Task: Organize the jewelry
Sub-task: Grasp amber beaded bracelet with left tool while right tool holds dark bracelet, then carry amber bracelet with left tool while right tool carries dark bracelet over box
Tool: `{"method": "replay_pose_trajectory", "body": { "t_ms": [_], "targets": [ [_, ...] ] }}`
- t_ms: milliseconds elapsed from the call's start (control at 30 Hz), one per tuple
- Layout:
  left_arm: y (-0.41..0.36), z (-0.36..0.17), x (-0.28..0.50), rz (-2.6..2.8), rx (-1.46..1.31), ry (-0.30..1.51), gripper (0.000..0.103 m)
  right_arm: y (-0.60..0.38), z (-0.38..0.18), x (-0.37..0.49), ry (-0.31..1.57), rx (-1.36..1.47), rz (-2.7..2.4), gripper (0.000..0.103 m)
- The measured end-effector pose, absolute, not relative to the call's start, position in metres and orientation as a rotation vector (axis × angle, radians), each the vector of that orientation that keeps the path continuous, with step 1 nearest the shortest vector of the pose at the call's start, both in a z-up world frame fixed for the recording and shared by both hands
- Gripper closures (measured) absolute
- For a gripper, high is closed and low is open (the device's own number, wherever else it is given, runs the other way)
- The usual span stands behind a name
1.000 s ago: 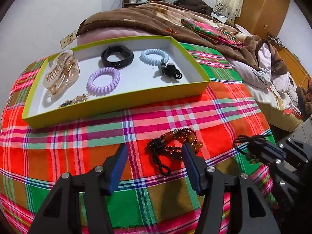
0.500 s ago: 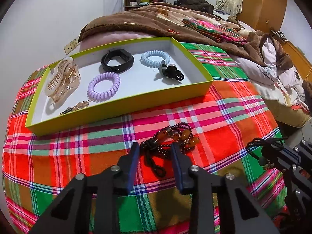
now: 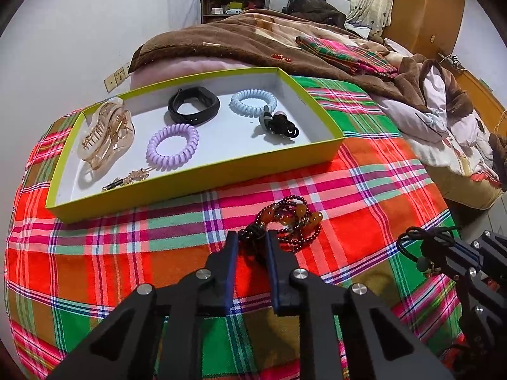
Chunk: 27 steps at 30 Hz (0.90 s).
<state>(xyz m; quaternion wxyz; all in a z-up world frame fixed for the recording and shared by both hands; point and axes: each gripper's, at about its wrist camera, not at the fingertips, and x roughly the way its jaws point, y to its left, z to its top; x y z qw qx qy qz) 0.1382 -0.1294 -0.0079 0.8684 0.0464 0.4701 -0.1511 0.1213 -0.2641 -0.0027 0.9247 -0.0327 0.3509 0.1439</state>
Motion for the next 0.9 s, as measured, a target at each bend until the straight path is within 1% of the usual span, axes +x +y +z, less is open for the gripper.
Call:
{"method": "replay_pose_trajectory", "body": {
  "t_ms": [633, 667, 700, 900],
  "targets": [
    [-0.115, 0.025, 0.133, -0.328, 0.055, 0.909, 0.086, -0.259, 0.020, 0.121, 0.670, -0.070, 0.281, 0.102],
    [-0.113, 0.027, 0.133, -0.334, 0.052, 0.904, 0.092, -0.258, 0.021, 0.122, 0.666, -0.069, 0.281, 0.102],
    [-0.112, 0.030, 0.133, -0.338, 0.050, 0.898, 0.101, -0.258, 0.022, 0.122, 0.664, -0.069, 0.281, 0.102],
    [-0.105, 0.041, 0.135, -0.354, 0.034, 0.877, 0.101, -0.252, 0.027, 0.122, 0.654, -0.073, 0.283, 0.102]
  ]
}}
